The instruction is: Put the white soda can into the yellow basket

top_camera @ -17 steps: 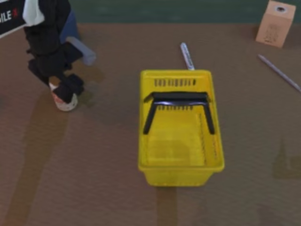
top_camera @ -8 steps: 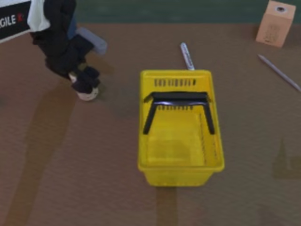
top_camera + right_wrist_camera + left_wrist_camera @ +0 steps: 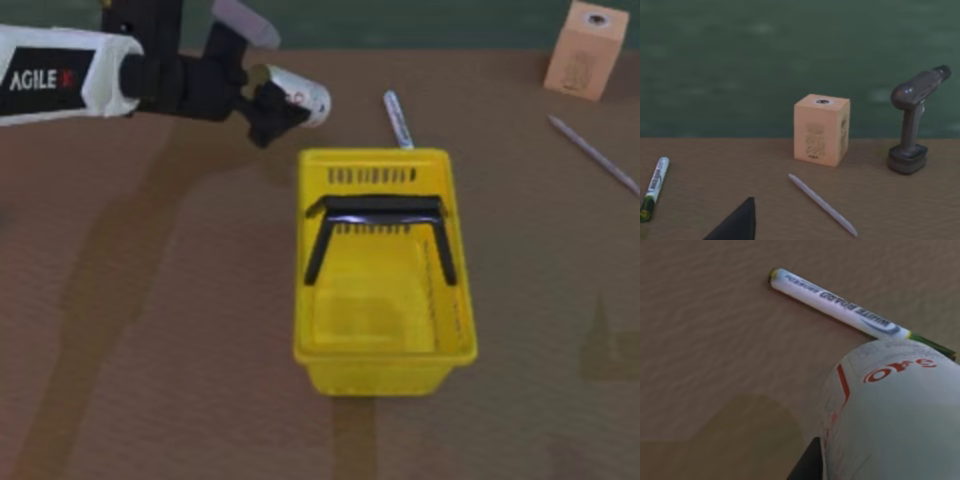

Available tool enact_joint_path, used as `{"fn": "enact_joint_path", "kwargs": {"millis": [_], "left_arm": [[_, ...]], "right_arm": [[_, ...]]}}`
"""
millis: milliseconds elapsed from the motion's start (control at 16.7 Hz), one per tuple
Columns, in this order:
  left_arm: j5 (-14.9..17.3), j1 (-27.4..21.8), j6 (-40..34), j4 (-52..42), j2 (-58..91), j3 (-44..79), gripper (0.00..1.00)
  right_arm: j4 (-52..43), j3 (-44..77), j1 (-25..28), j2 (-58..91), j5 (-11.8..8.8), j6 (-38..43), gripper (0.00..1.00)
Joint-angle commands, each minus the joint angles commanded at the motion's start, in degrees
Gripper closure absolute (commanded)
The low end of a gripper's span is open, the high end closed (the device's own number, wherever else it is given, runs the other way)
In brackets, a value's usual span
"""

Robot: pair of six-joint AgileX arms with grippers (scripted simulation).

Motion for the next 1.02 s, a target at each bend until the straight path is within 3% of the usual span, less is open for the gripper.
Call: {"fn": "enact_joint_path", "kwargs": {"millis": [300,540,720,1020], "left_arm": [[18.6,-2.2,-9.7,29.4,-5.3,-11.1,1.0],[29.6,-3.4,-15.0,44.5,-9.7,-17.4,1.0],[33.7,-3.9,-16.7,49.4,-11.5,-19.5,1.0],[34.0,-3.6,-16.7,49.7,-11.5,-19.4,1.0]], "right_arm": [[0.0,0.0,0.0,0.0,0.0,0.0,0.0],[0.0,0.0,0.0,0.0,0.0,0.0,0.0],[0.0,0.0,0.0,0.0,0.0,0.0,0.0],[0.0,0.0,0.0,0.0,0.0,0.0,0.0]]}}
